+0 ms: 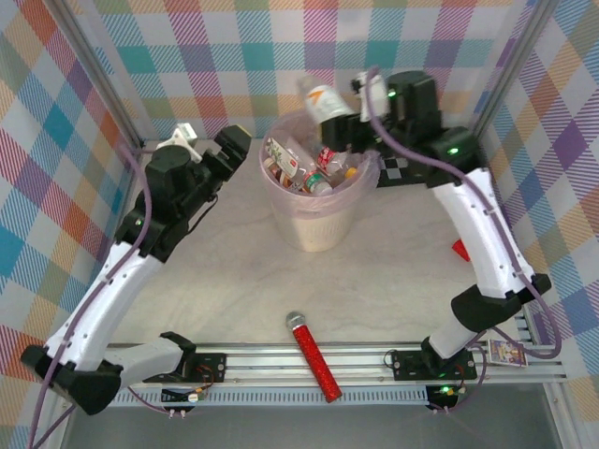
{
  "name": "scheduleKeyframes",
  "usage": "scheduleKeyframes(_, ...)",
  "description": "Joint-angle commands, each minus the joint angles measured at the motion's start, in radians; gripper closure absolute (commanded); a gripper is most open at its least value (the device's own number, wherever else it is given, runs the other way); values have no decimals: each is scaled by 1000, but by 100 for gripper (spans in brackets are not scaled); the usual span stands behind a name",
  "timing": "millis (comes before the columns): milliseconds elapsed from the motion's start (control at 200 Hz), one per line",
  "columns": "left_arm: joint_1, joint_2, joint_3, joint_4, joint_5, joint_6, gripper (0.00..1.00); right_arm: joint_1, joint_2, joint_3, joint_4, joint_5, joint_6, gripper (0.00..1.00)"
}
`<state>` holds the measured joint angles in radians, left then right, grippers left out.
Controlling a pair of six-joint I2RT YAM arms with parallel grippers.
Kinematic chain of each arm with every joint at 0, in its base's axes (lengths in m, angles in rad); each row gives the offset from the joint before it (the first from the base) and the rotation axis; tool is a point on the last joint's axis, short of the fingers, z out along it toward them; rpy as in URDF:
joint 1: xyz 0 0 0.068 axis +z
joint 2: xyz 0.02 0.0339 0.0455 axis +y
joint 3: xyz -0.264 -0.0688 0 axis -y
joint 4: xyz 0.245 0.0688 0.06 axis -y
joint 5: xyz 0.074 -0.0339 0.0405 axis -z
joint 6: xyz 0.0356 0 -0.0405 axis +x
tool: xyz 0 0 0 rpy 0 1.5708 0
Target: Put the plastic bottles in the bin
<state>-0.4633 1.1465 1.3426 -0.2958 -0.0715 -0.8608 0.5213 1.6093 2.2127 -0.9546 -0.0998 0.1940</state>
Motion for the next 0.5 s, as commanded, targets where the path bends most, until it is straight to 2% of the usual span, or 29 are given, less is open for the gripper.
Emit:
scheduleKeyframes(0, -7, 84, 79, -121, -12, 204, 1, -72, -22, 103, -238, -41, -45, 41)
scheduleKeyframes(155, -7, 169, 158, -179, -20, 327, 3, -157, -15, 164, -356, -119, -87, 45)
scheduleKeyframes(240, -7, 190, 174, -177, -24, 378, 5, -188, -31, 135, -393, -153, -95, 46)
scheduleKeyframes(410, -6, 246, 220, -198, -48, 440, 7, -196, -85, 16, -382, -206, -93, 46)
scheduleKeyframes(500, -8, 281, 242, -223, -51, 453, 7, -199, -70, 9, -404, -217, -94, 47)
